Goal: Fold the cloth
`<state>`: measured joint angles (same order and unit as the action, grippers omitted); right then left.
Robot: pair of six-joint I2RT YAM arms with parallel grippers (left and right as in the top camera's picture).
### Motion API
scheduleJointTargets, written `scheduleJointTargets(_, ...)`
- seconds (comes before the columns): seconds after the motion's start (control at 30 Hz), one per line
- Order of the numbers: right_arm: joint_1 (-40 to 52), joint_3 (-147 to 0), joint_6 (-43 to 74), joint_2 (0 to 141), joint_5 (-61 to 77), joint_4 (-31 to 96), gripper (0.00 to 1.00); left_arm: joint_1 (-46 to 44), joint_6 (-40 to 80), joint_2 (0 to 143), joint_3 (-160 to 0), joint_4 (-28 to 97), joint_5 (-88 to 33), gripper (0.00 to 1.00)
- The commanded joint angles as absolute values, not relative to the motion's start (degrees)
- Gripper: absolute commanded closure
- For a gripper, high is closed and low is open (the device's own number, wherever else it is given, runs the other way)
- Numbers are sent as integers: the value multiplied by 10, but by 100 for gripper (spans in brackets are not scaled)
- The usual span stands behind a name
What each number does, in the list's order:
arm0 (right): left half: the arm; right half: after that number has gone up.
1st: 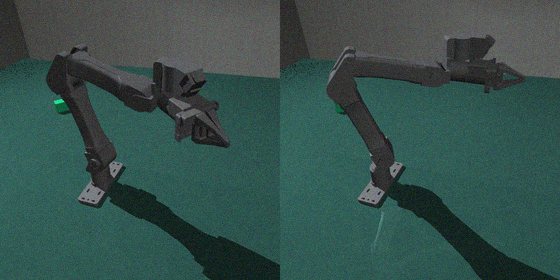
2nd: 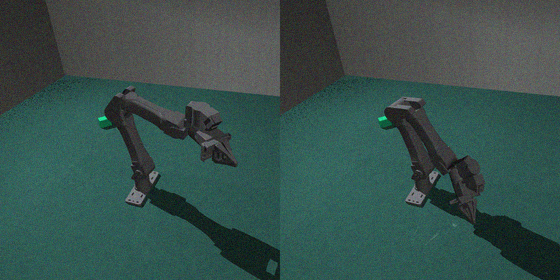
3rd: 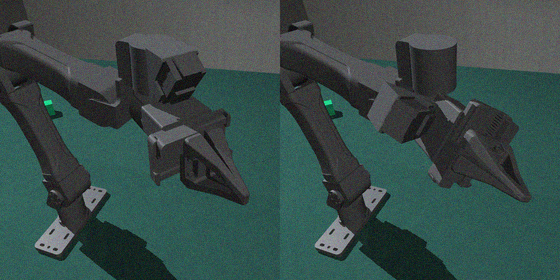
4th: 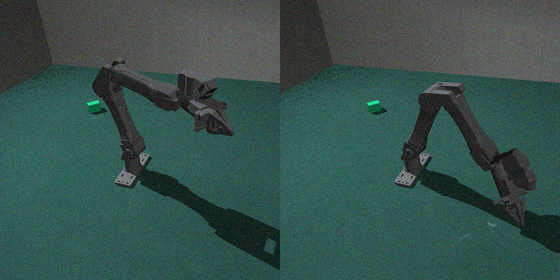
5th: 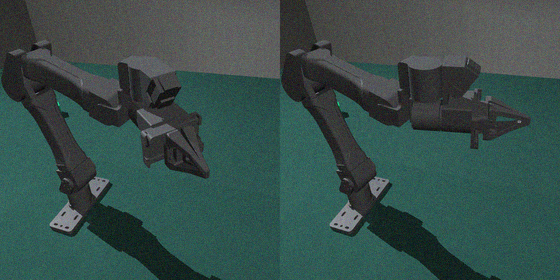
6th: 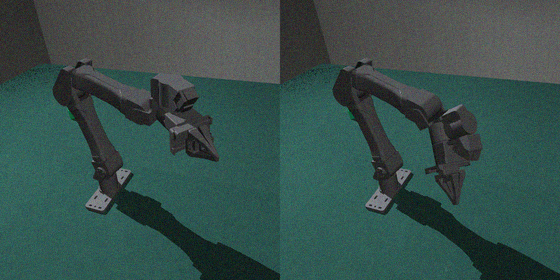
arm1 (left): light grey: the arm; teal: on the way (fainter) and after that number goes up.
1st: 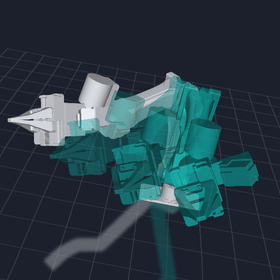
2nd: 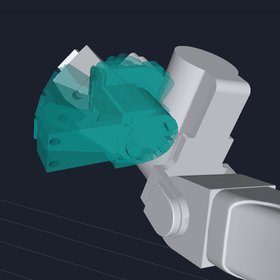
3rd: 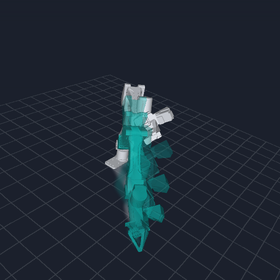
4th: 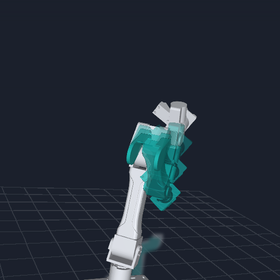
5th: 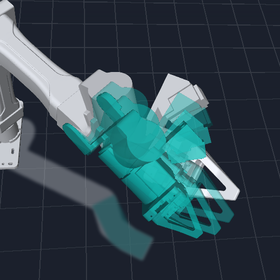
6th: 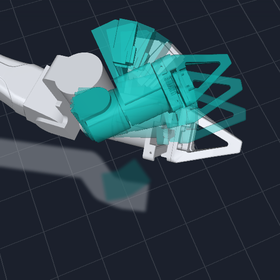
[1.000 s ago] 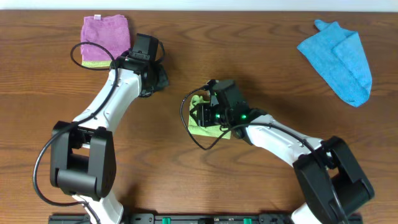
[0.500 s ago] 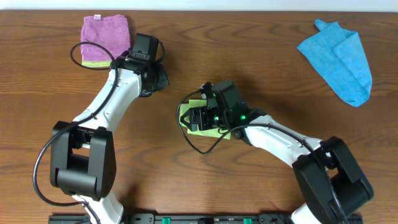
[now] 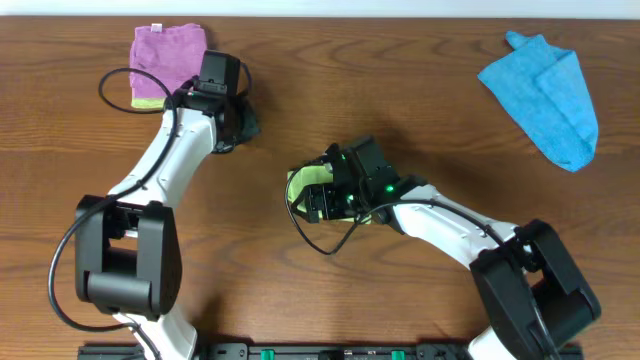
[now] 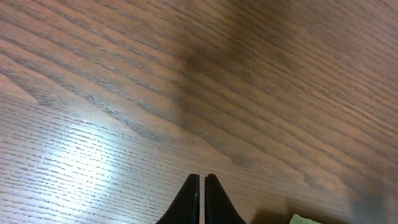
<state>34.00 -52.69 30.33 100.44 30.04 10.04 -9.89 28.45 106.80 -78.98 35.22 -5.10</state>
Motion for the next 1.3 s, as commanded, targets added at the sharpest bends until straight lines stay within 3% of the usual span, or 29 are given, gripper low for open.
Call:
scheduleJointTargets(0.0, 346, -536, 290, 1007, 312, 100, 8, -92, 279, 1048, -801, 352, -41, 94)
scheduleJointTargets(0.17, 337, -544, 281, 998, 311, 75, 1, -92, 278, 1042, -801, 352, -41, 94)
scheduleJointTargets(0.33, 316, -574, 246, 981, 303, 85, 1, -91, 278, 1019, -801, 352, -41, 91)
scheduleJointTargets(0.43, 298, -605, 203, 970, 300, 132, 1, -90, 278, 997, -801, 361, -45, 69)
scheduleJointTargets(0.63, 260, -651, 86, 908, 197, 283, 1, -90, 279, 974, -801, 388, -103, 43)
scheduleJointTargets(0.97, 112, -627, 26, 745, 140, 521, 1, -93, 305, 974, -781, 411, -201, 45)
scheduleJointTargets(1.27, 41, -481, 43, 490, 140, 519, 1, -120, 335, 974, -734, 409, -248, 46)
